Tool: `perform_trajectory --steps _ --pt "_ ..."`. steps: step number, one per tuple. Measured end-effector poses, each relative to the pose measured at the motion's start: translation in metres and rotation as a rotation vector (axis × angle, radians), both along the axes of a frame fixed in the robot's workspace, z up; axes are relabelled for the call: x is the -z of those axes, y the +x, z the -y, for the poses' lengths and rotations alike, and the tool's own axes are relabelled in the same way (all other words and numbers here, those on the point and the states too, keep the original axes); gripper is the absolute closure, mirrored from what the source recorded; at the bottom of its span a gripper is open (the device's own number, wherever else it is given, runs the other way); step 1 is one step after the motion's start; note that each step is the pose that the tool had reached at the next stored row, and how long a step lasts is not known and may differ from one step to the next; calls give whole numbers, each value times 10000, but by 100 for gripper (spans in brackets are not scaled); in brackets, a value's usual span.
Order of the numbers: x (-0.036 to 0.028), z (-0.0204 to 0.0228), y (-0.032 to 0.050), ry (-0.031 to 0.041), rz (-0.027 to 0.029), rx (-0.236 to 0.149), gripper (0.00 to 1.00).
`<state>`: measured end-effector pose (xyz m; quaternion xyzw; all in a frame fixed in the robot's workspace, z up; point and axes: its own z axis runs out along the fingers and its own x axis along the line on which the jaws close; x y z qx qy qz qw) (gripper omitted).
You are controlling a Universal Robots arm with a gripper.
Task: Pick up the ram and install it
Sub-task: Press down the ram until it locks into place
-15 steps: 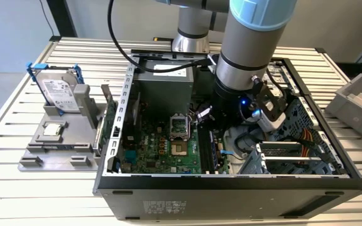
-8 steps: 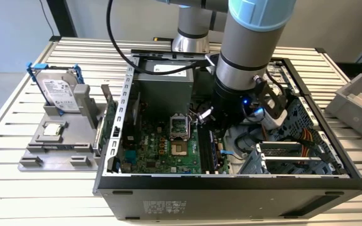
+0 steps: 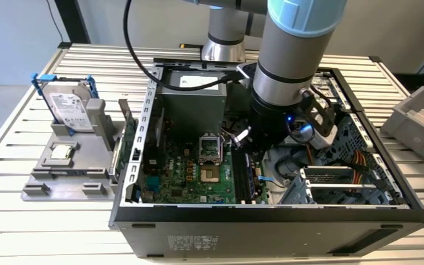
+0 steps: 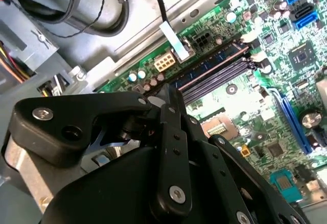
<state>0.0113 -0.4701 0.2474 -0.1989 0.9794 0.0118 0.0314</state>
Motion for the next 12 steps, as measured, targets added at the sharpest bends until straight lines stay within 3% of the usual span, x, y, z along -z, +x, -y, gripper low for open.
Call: perform_trajectory --steps 4,9,12 --pt "1 0 0 23 0 -711 100" --pt "5 0 0 317 11 -1347 100" --pt "7 -1 1 337 4 -1880 100"
